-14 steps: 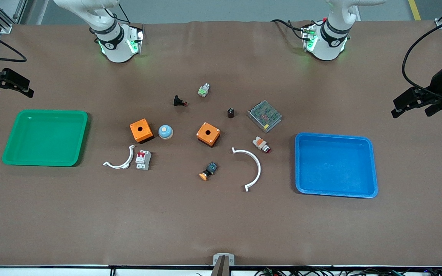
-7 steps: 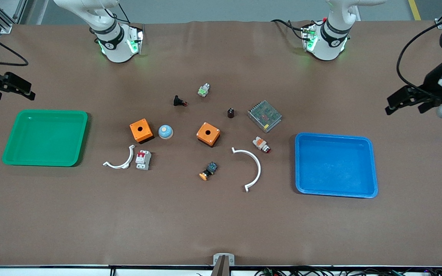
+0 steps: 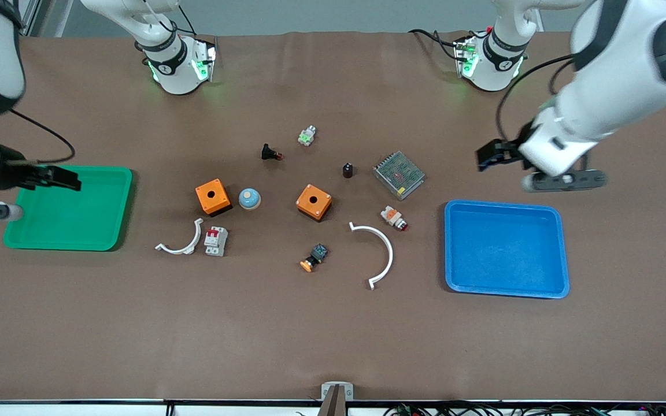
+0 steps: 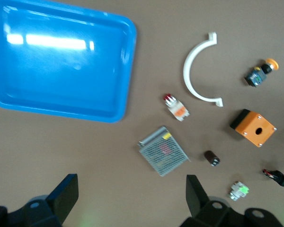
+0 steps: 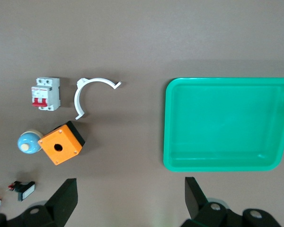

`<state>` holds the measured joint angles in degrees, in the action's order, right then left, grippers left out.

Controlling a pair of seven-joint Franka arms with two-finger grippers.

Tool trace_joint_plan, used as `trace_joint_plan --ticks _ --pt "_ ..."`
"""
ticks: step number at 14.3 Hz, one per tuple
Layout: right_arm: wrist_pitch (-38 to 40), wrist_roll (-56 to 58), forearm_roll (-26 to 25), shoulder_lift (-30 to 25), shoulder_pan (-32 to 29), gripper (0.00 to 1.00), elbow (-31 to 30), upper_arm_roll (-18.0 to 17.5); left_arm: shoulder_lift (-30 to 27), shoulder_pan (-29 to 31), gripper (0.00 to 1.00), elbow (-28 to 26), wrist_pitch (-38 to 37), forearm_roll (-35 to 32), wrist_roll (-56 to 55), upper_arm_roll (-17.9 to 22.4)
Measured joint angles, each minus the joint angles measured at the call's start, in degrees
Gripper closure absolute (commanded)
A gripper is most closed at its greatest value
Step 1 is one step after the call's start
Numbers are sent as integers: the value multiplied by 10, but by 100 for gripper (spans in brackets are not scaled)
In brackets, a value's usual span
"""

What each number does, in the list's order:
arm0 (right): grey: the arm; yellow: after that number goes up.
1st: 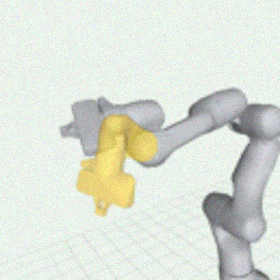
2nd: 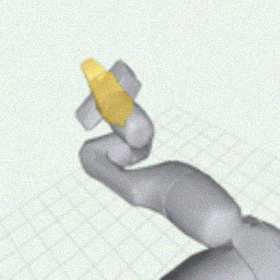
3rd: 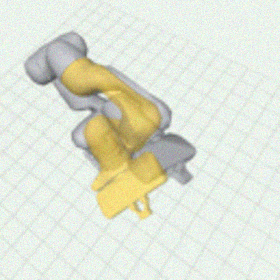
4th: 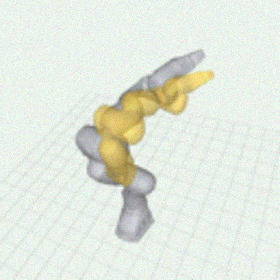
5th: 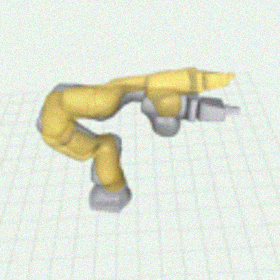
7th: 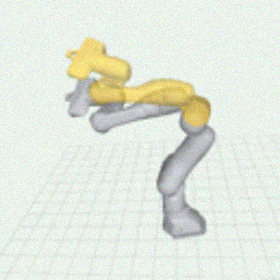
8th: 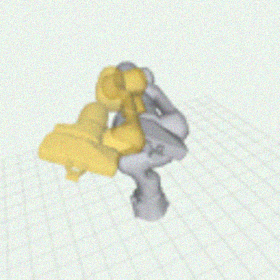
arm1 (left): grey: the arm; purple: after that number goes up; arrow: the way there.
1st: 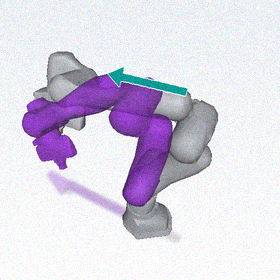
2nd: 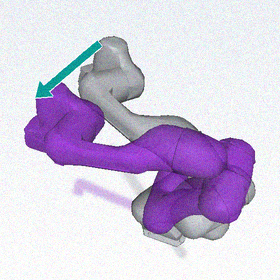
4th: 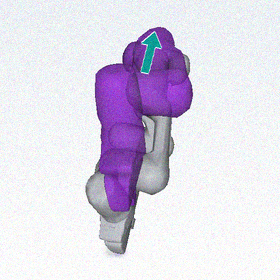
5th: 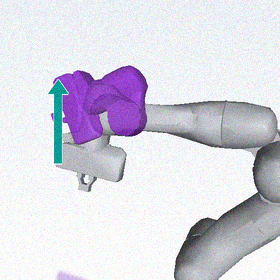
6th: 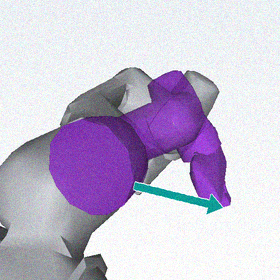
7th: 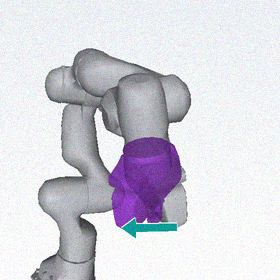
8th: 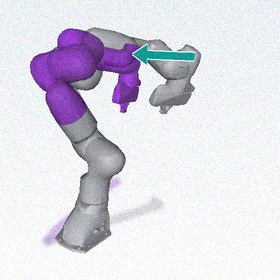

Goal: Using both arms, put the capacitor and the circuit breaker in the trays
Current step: 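Reach the right gripper to the breaker while the left gripper reaches the capacitor, then close the right gripper on the breaker while the left gripper grasps the capacitor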

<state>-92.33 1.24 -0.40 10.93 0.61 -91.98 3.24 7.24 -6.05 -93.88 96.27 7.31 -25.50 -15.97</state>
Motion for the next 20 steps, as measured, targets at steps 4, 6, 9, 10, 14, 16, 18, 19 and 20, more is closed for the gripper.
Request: trace_joint_plan --ticks 4,6,9,10,14,16,18,19,20 --pt "-80 -115 13 17 56 0 -46 -11 66 -64 0 0 43 0 -114 -40" --pt "-163 -157 19 20 93 0 -98 -13 99 -105 0 -1 77 -2 -171 -40" --pt "-269 -211 24 59 131 0 -146 -14 145 -148 0 -1 123 -18 -236 -40" --pt "-301 -230 24 80 142 0 -149 -14 160 -158 0 -2 142 -25 -254 -41" --pt "-391 -274 25 151 173 0 -149 -14 203 -205 0 -19 206 -36 -301 -41" --pt "-411 -286 25 170 178 0 -149 -14 216 -230 0 -32 220 -50 -324 -41" --pt "-420 -294 25 180 182 0 -148 -14 227 -249 0 -40 229 -63 -331 -41" --pt "-423 -297 25 184 183 0 -148 -14 231 -254 0 -48 244 -71 -333 -41" --pt "-428 -298 25 187 184 0 -148 -14 232 -256 0 -61 266 -76 -333 -41"
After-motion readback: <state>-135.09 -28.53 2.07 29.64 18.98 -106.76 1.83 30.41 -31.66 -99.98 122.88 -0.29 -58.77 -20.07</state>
